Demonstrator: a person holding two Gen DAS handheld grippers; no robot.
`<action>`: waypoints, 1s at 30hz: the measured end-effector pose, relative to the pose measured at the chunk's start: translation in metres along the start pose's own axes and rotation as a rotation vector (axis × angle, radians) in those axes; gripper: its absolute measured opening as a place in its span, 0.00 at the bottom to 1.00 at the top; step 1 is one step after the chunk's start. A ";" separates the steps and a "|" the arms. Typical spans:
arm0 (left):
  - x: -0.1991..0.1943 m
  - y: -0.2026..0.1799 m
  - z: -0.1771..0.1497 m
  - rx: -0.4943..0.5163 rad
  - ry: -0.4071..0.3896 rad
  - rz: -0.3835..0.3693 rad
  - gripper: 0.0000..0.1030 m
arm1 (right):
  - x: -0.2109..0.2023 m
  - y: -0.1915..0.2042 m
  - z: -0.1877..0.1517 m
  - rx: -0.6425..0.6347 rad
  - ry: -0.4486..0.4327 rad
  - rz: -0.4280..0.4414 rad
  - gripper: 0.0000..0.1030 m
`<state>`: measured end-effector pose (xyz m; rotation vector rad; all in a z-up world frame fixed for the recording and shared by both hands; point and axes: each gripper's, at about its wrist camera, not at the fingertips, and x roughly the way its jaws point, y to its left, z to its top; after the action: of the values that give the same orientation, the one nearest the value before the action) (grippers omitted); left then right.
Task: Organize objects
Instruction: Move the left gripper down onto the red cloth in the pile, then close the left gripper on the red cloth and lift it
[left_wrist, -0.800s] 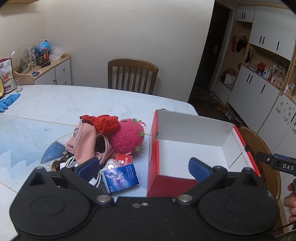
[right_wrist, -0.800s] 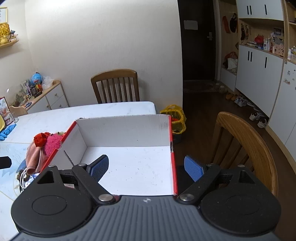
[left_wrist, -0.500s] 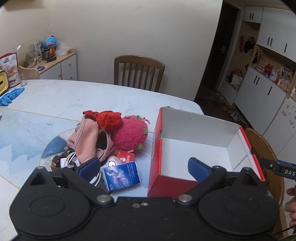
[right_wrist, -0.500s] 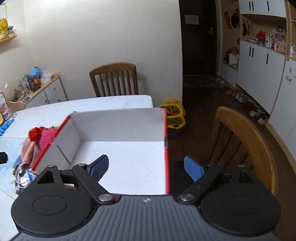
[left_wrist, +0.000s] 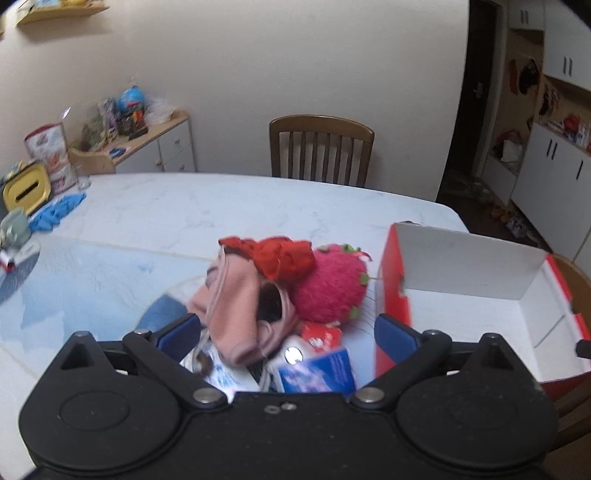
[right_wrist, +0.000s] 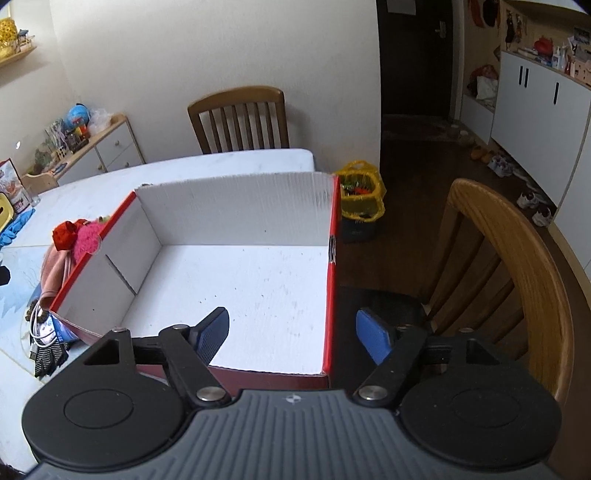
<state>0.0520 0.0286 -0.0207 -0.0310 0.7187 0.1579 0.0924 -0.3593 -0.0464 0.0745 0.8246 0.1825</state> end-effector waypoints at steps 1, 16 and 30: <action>0.007 0.001 0.004 0.014 -0.002 -0.001 0.97 | 0.003 0.000 0.000 0.008 0.006 -0.002 0.71; 0.120 0.028 0.068 -0.042 0.097 -0.064 0.93 | 0.022 0.008 0.005 0.029 0.090 -0.088 0.47; 0.207 0.044 0.084 -0.178 0.360 -0.053 0.75 | 0.029 0.009 0.011 0.023 0.103 -0.129 0.39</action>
<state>0.2536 0.1070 -0.0928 -0.2534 1.0601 0.1667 0.1191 -0.3447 -0.0587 0.0332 0.9309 0.0553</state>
